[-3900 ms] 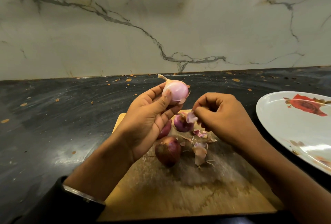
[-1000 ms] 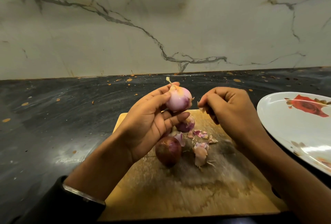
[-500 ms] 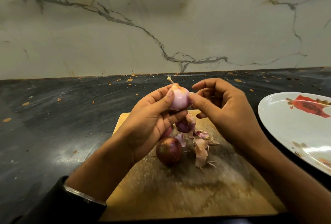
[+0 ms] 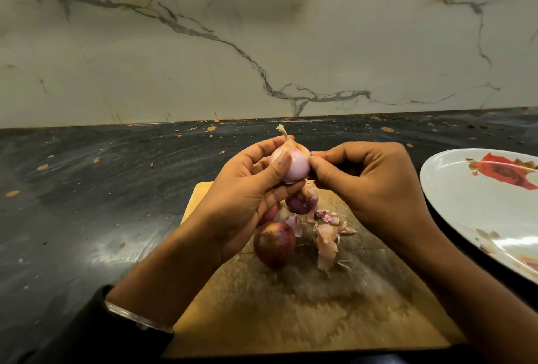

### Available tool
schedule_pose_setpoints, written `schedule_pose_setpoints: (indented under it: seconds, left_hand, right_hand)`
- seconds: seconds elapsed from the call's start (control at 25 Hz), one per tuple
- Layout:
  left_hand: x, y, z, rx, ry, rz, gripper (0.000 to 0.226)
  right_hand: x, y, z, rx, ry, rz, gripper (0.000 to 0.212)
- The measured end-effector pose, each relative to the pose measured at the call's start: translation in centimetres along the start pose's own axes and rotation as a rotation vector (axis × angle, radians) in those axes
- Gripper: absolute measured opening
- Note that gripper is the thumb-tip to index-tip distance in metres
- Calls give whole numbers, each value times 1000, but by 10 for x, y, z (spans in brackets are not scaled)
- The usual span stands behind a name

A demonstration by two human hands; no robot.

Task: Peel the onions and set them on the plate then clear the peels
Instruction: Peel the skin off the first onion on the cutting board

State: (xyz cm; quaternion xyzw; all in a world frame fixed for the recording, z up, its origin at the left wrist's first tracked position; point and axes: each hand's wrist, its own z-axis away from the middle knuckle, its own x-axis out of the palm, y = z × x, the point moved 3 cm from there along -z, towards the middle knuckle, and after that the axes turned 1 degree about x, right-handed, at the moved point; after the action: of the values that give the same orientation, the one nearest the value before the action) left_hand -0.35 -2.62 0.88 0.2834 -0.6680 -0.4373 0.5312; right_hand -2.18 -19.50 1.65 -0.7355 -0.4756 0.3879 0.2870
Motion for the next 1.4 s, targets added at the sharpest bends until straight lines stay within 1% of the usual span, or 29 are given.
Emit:
schedule_pose_setpoints:
  seconds: [0.12,0.32,0.4,0.56,0.64,0.76,1.0,1.04,1.24,1.4]
  left_hand:
    - [3,0,3,24,9,-47,53]
    - [4,-2,4,48,16,-105,50]
    - [2,-1,3,54,28,-102,50]
    - [1,1,2,57,15,-60,51]
    - [2,1,3,55,10,-63,51]
    - [3,0,4,63,21,-98,52]
    - [5,-3,6,84,17,-185,50]
    - [5,-2,6,85,21,-180,49]
    - [0,1,4,96,37,-179,52]
    - [1,0,5,107,38,-222,51]
  right_hand:
    - [1,-3,3,-49,50,71,4]
    - [0,-3,4,-116,103,184,7]
    - [3,-2,4,-93,94,141,6]
    - [3,0,3,-31,70,-32,6]
    - [2,2,1,-17,66,-48,8]
    - [4,2,2,-40,63,-3,12]
    - [0,-5,3,-181,94,206,7]
    - [1,-5,3,-186,94,208,8]
    - [3,0,1,-74,43,61,11]
    - [1,-2,2,-86,55,115,8]
